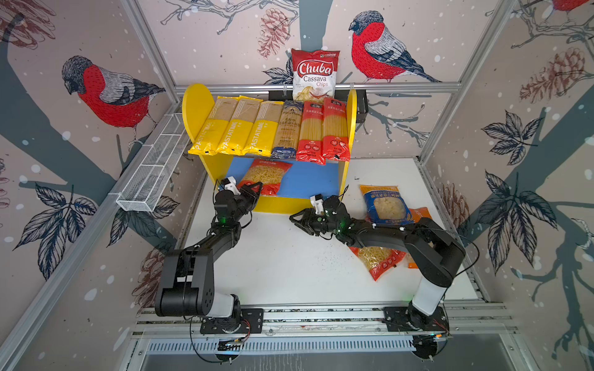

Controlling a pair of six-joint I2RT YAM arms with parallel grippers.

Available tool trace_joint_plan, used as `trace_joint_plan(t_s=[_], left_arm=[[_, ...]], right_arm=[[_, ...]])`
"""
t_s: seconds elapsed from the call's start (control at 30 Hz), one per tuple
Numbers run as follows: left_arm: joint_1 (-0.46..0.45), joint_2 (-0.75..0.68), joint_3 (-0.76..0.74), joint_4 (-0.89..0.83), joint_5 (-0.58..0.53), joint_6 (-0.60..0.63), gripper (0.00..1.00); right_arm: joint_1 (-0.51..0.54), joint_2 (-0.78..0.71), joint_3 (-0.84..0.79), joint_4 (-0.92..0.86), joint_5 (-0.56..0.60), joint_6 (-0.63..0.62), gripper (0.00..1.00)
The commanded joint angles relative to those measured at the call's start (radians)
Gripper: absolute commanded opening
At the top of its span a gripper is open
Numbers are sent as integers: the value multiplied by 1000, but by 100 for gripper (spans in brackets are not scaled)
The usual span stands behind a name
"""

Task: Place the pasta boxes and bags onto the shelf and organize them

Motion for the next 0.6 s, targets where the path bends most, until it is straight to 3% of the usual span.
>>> trace_joint_plan(t_s=[0.0, 0.23, 0.57], left_arm=[[41, -2, 32, 36, -51, 53, 0], [80, -29, 6, 4, -97, 81, 0], [167, 30, -36, 9, 10, 104, 0]], right_arm=[[5, -13, -14, 46, 16, 6, 45], [4, -32, -42, 51, 27, 4, 45], [3, -47, -43, 26, 37, -14, 45]])
